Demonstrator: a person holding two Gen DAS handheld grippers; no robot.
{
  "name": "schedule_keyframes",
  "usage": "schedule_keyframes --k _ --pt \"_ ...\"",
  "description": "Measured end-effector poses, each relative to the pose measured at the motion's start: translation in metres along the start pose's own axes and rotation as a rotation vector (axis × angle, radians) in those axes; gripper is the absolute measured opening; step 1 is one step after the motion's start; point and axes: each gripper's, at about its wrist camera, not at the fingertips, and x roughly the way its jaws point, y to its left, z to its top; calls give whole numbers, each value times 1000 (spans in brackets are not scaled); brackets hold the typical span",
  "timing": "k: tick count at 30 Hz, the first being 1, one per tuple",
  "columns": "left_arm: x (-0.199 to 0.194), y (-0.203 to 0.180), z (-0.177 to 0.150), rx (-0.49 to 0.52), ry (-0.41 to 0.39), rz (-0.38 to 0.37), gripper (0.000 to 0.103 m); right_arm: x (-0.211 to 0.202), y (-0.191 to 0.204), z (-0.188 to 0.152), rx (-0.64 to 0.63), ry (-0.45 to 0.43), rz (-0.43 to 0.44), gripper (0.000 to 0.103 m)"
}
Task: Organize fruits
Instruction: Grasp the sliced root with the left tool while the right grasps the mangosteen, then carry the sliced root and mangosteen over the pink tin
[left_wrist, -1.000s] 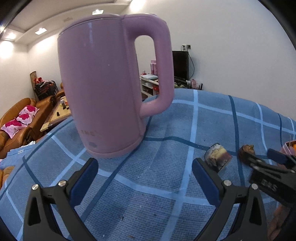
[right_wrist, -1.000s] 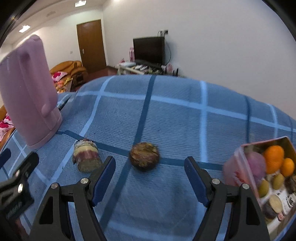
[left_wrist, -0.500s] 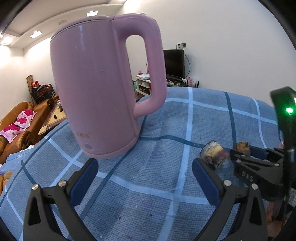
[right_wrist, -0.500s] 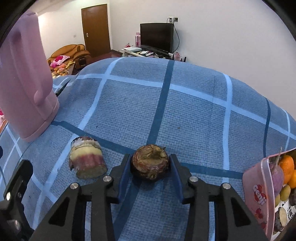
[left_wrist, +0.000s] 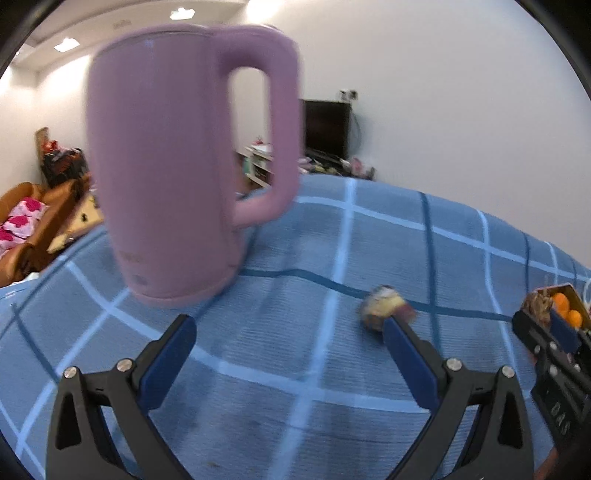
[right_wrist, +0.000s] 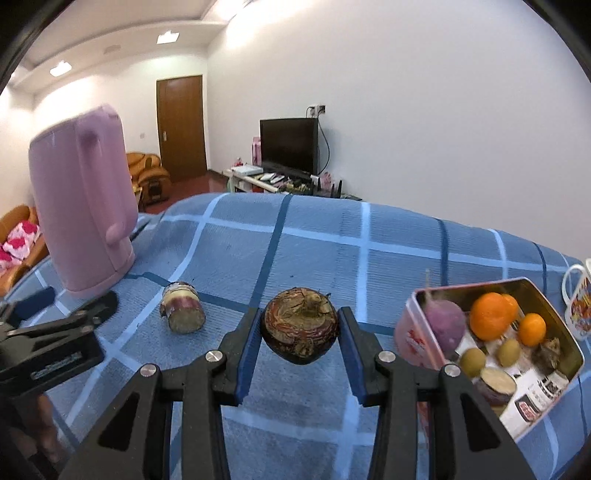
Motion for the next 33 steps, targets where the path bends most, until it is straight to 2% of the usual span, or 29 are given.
schedule_keyframes --k 5,8,10,11,13,17,18,19,24,27,30,33 --pt "20 -31 15 -10 51 -20 93 -4 -7 0 37 6 10 43" --pt "40 -46 19 -43 112 -61 81 -3 -9 0 47 10 24 43" --pt "54 -54 18 -45 148 -46 71 -4 -10 0 47 14 31 43" --pt "61 -56 15 -49 164 -36 72 -3 -10 0 45 17 34 43" --pt "72 -58 13 -48 214 -62 71 -1 -9 1 42 24 42 43" --pt "71 -61 13 -32 211 -73 63 6 -7 2 41 44 49 43" --pt "70 -61 12 -27 210 -84 54 7 -7 2 43 44 49 43" --pt "69 -63 12 -21 209 -93 50 7 -8 2 45 43 47 43" --pt "64 -58 11 -38 202 -123 50 8 -8 5 39 21 37 43" --pt "49 -49 10 -65 140 -121 50 -1 -7 3 31 -30 21 43" --pt "30 -47 7 -41 59 -70 50 -10 -1 2 2 -86 2 43" --pt "14 -48 4 -12 -3 -33 50 -13 3 2 -18 -106 -3 43"
